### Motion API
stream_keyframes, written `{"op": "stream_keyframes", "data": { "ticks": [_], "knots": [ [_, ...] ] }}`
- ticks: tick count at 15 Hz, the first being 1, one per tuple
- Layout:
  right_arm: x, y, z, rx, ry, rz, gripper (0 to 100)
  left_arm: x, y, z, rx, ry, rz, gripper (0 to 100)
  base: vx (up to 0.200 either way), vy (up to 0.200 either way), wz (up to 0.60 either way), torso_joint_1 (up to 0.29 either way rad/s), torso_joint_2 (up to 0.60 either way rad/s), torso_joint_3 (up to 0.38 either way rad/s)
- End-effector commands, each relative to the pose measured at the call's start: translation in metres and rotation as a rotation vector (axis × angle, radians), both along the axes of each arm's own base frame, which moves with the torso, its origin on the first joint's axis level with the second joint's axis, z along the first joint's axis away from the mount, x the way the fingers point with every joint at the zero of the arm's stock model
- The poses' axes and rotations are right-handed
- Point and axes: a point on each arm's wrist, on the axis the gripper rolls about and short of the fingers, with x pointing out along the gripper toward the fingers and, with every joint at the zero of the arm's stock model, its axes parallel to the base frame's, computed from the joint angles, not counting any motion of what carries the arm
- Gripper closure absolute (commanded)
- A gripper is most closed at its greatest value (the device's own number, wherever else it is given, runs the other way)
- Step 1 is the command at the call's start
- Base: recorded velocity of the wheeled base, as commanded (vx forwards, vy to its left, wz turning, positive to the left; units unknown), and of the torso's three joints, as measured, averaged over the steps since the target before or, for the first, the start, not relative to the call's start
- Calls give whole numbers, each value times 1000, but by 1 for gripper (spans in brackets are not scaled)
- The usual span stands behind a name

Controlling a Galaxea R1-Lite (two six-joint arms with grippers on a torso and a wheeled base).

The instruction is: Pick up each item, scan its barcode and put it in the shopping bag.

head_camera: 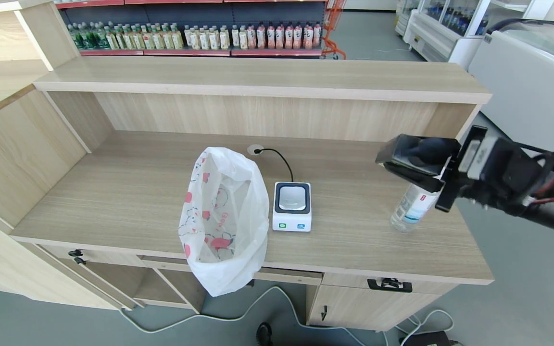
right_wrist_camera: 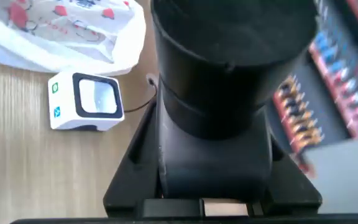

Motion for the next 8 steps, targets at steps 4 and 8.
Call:
{"op": "stream_keyframes", "data": {
  "ticks": [4,8],
  "knots": [
    [-58,12,25,-355,-731,360,100,0,0,0,0,1,0,0,0,0,0,0,0,0],
    [-76,34,35,-363,-1060,456,100,0,0,0,0,1,0,0,0,0,0,0,0,0]
  ]
}}
